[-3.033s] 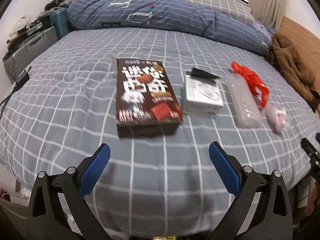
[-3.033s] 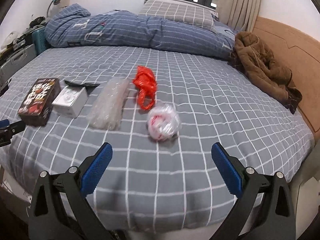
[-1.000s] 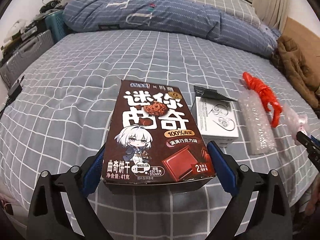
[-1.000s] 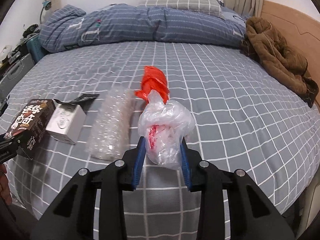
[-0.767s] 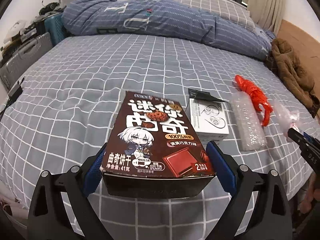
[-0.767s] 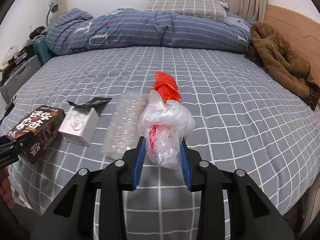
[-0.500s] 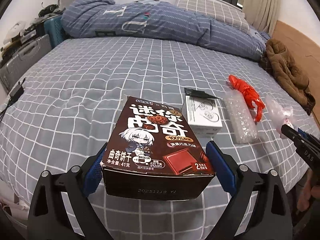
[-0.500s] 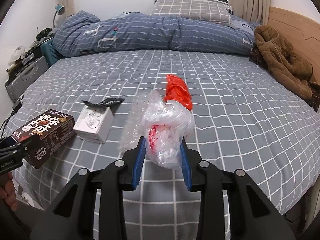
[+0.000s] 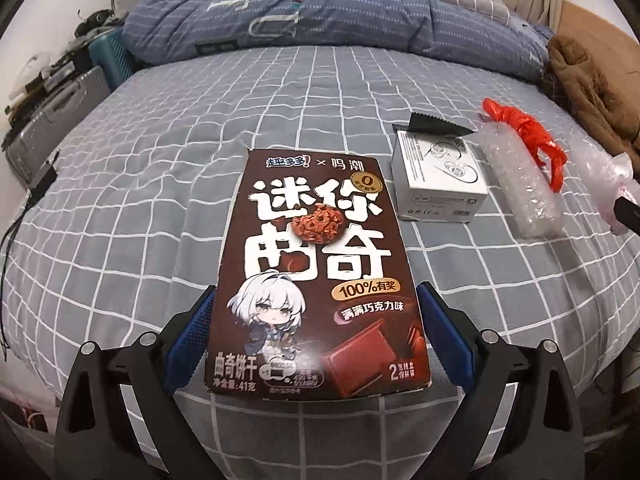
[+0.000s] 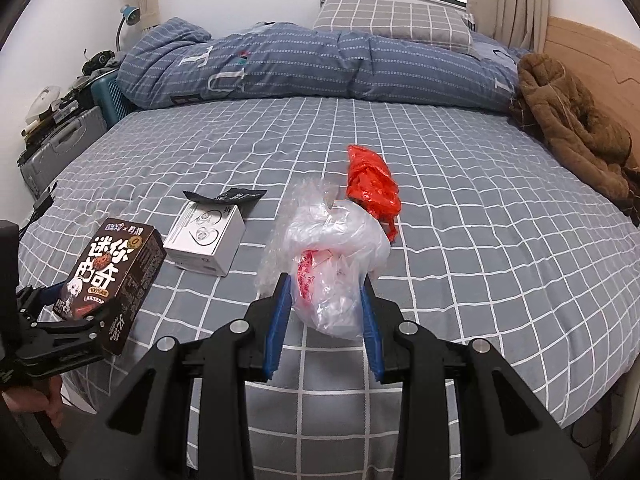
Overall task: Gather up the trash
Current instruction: 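Carry the snack box and plastic bag with both tools over the trash bin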
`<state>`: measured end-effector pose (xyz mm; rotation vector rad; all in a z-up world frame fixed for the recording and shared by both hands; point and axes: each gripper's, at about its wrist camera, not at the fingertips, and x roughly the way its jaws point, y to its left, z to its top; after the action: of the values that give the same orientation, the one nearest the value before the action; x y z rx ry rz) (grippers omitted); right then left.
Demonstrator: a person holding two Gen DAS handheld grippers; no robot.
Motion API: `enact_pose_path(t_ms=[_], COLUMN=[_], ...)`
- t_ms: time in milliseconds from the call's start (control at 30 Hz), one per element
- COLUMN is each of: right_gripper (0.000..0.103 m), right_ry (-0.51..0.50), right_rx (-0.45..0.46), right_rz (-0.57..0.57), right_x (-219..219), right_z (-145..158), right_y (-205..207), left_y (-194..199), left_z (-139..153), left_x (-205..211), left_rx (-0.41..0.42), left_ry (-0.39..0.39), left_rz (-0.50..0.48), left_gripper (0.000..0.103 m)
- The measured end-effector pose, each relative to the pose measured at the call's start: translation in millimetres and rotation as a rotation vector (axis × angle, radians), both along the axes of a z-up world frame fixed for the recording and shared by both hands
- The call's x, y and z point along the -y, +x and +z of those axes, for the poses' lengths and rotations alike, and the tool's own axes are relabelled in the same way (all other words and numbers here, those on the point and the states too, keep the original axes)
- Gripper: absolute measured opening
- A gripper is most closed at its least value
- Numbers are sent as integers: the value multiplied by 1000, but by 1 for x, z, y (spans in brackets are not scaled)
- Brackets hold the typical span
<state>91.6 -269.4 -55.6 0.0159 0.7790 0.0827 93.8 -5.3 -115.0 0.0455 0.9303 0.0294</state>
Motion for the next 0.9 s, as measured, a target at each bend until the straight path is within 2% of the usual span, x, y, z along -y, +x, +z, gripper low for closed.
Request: enact_pose_path(t_ms=[100, 167, 600, 900], right_gripper=[32, 32, 32, 32], right_ry=[-3, -4, -1, 2], right_rx=[-2, -1, 14, 29], right_rz=[5, 6, 8, 16], right_x=[-1, -1, -7, -20], right_z=[-1, -1, 5, 11], right_y=[-1, -1, -16, -42], left_y=[3, 4, -26, -57], left_z=[-7, -8, 32, 48], left_x=[2, 2, 3, 0], left_rx=[-19, -23, 81, 126], left_ry=[26, 20, -46, -75], left_rz=[-1, -3, -29, -19], left_gripper=[95, 89, 88, 89])
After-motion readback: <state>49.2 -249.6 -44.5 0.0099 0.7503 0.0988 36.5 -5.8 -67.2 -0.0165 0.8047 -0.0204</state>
